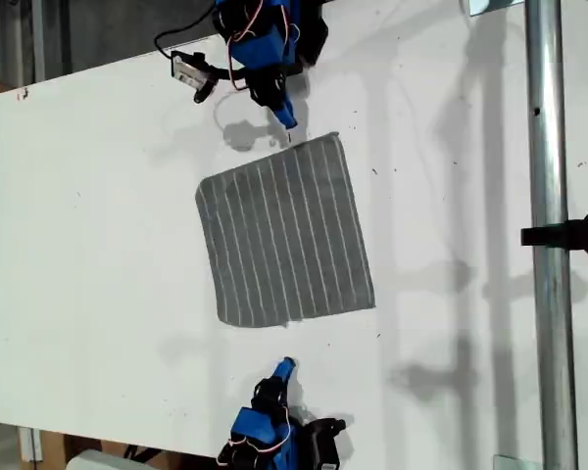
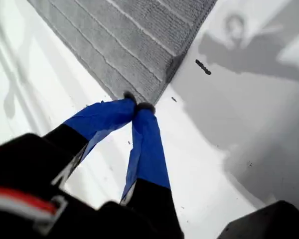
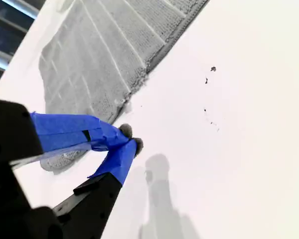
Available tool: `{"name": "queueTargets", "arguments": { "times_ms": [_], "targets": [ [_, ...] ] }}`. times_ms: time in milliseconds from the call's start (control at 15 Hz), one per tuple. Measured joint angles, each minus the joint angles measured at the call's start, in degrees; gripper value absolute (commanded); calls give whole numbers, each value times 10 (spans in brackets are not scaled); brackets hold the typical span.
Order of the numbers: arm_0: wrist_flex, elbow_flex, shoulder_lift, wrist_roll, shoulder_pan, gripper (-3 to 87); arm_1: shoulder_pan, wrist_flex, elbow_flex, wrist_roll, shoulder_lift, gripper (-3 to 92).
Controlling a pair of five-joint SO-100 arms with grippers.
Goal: Grasp corners of a towel and fold twice.
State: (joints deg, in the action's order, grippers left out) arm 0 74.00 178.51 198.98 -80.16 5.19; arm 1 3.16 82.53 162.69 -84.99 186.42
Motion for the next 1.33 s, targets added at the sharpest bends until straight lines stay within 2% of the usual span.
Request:
{"name": "queueTargets", "arguments": {
  "times_ms": [400,600,800,867,1000,1333],
  "targets": [
    [0,0,0,0,-1,-27,90,10,-416,185,-527,-1],
    [0,0,0,-7,-1,-27,160,10,-453,206,-631,-2],
    [0,0,0,-14,-4,-27,195,11,-454,207,-640,268],
    [0,0,0,-14,-10,-27,197,11,-454,207,-652,396],
    [0,0,0,-16,-22,-27,195,4,-454,219,-687,432],
    [0,0,0,-16,-24,-27,131,-51,-424,241,-749,378]
  ]
}}
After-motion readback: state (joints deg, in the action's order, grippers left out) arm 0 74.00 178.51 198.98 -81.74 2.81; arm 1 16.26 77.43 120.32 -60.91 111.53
